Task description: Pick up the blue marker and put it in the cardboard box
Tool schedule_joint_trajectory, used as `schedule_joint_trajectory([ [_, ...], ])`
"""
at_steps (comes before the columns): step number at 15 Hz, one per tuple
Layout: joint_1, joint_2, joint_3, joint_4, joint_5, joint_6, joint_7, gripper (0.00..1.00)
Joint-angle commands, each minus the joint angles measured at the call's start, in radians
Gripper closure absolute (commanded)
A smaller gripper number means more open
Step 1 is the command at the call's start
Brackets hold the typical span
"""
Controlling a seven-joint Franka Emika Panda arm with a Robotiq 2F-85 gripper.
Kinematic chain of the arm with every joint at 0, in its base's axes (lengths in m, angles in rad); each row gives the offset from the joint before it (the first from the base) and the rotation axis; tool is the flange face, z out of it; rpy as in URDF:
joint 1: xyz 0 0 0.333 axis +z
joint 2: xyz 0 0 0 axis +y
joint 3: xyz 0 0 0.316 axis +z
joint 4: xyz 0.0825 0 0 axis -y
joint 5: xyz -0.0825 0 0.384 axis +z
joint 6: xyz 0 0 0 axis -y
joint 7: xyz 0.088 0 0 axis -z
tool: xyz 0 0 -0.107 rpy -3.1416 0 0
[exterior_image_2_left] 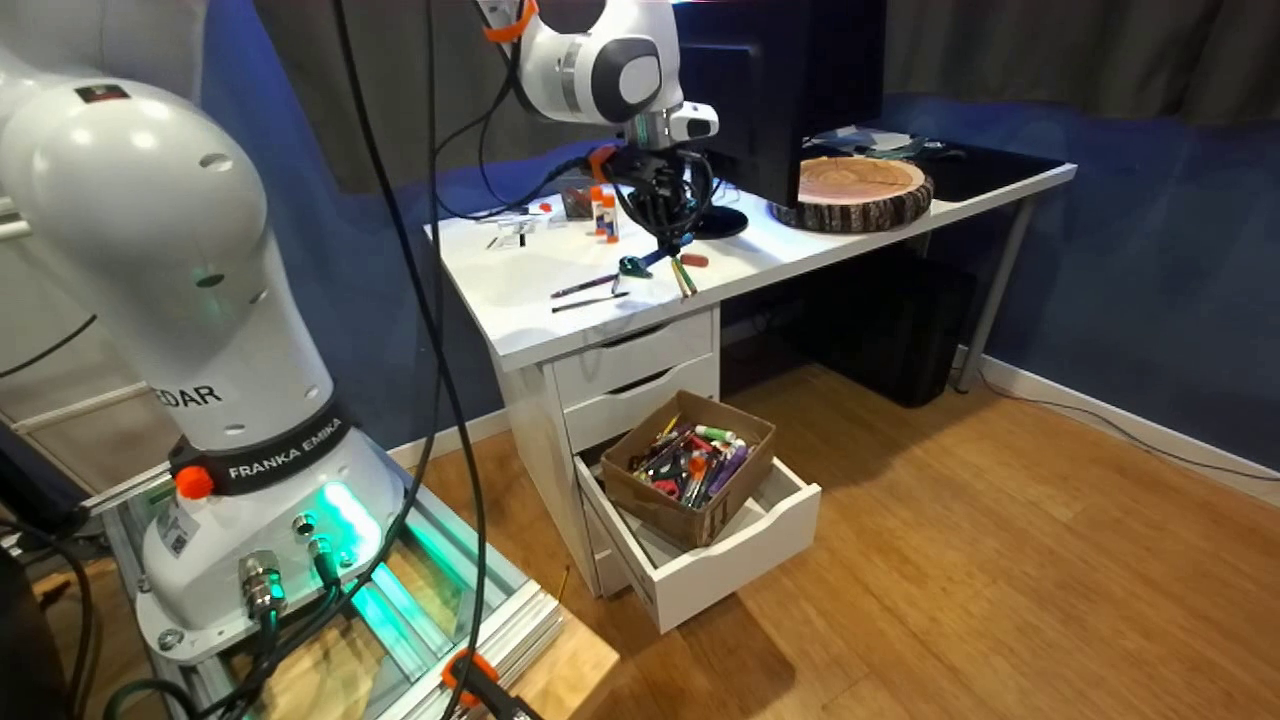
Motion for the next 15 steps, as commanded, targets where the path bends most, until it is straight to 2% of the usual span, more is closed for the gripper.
schedule_joint_trajectory([
  [1,-0.009,-0.1,-0.073,-0.101,-0.031,-0.039,0.035,0.95],
  [4,-0.016,-0.101,-0.143,-0.142,-0.079,-0.033,0.08,0.95],
  [8,0.001,-0.025,-0.209,-0.186,-0.154,0.014,0.171,0.95],
  [10,0.012,0.029,-0.221,-0.204,-0.17,0.055,0.203,0.95],
  [15,0.035,0.209,-0.226,-0.189,-0.126,0.202,0.195,0.95],
])
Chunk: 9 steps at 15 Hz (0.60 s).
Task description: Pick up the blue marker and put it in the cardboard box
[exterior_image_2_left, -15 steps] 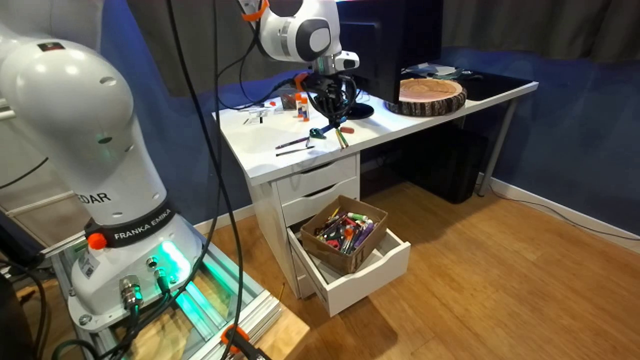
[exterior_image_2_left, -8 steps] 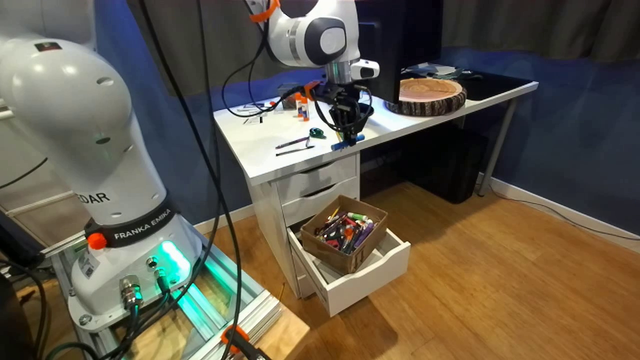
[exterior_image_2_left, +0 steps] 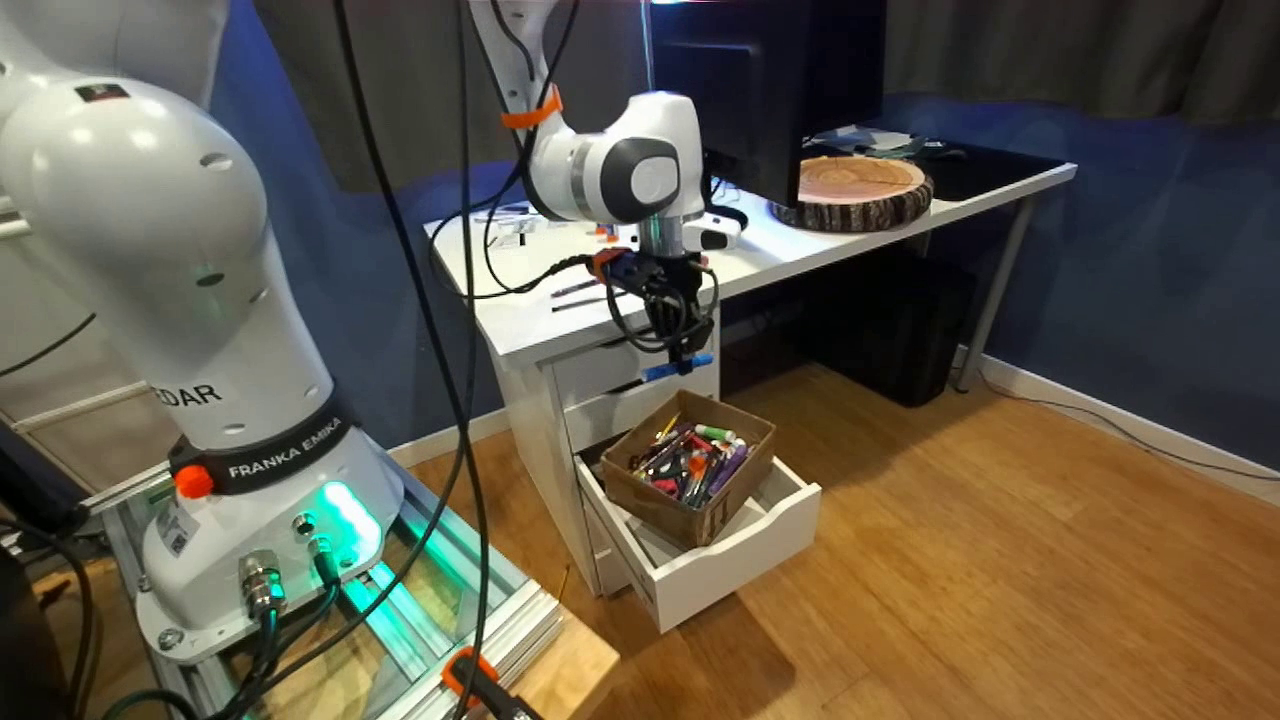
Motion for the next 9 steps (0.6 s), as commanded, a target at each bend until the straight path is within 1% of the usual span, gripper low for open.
schedule_joint_trajectory([
  [1,0.032,0.135,-0.02,0.032,0.017,0.108,0.014,0.95],
  [2,0.023,0.168,-0.006,0.041,0.037,0.13,-0.001,0.95],
  [5,0.021,0.254,0.011,0.073,0.067,0.208,-0.022,0.95],
  [7,0.038,0.297,0.001,0.094,0.081,0.219,-0.025,0.95],
  [8,0.037,0.316,0.002,0.107,0.088,0.232,-0.029,0.56],
  [9,0.04,0.333,0.001,0.122,0.095,0.244,-0.031,0.55],
])
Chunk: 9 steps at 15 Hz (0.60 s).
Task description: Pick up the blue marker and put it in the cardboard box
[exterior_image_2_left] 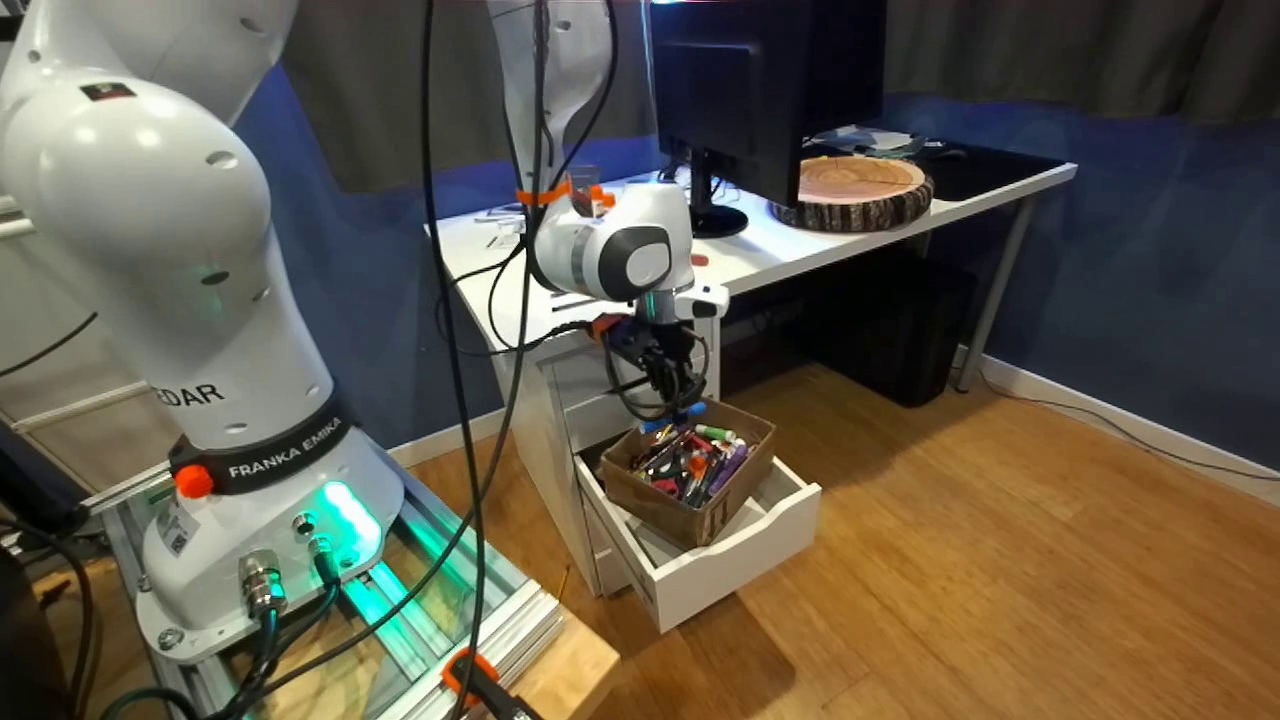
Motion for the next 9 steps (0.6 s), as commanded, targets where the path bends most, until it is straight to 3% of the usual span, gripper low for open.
schedule_joint_trajectory([
  [1,0.008,0.066,0.004,0.06,0.054,0.042,-0.034,0.49],
  [4,-0.025,0.01,0.048,0.047,0.068,0.039,-0.076,0.27],
  [8,-0.108,-0.142,0.18,-0.015,0.081,0.01,-0.158,0.01],
  [9,-0.134,-0.174,0.222,-0.025,0.087,0.004,-0.179,0.0],
])
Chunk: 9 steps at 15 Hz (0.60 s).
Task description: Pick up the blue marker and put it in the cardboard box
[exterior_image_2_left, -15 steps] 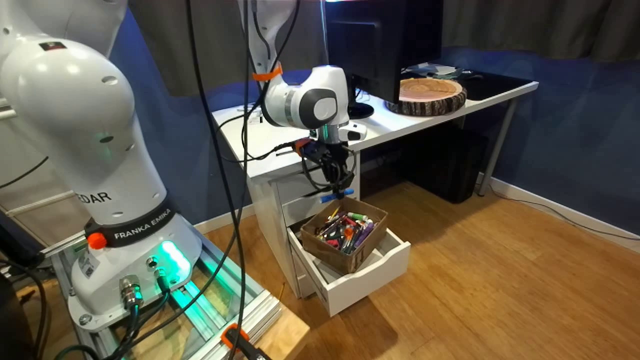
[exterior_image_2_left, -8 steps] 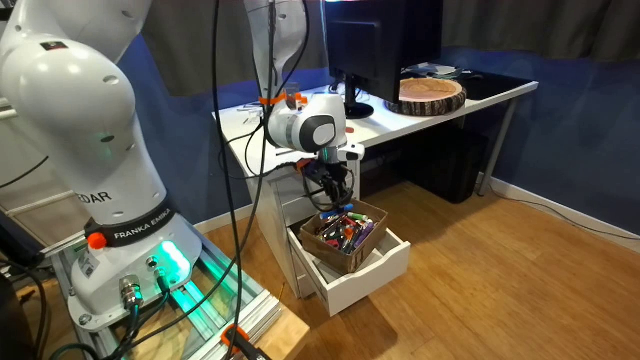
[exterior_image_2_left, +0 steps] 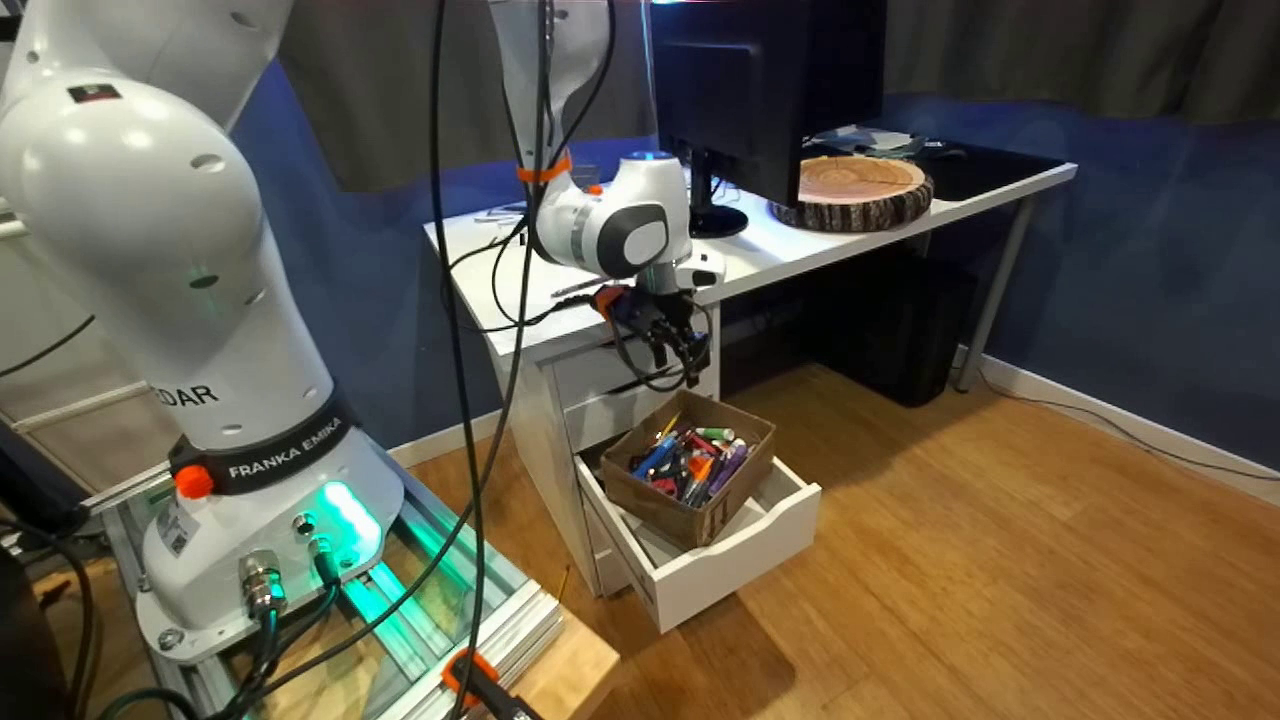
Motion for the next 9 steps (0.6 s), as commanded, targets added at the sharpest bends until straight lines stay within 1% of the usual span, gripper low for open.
schedule_joint_trajectory([
  [1,-0.099,-0.171,0.15,-0.083,0.045,-0.042,-0.097,0.0],
  [3,-0.143,-0.235,0.236,-0.096,0.088,-0.1,-0.12,0.0],
  [4,-0.155,-0.263,0.267,-0.098,0.121,-0.149,-0.126,0.0],
  [5,-0.154,-0.288,0.272,-0.1,0.152,-0.21,-0.126,0.0],
  [6,-0.144,-0.316,0.275,-0.104,0.179,-0.246,-0.123,0.0],
  [9,-0.093,-0.357,0.263,-0.091,0.231,-0.312,-0.114,0.0],
])
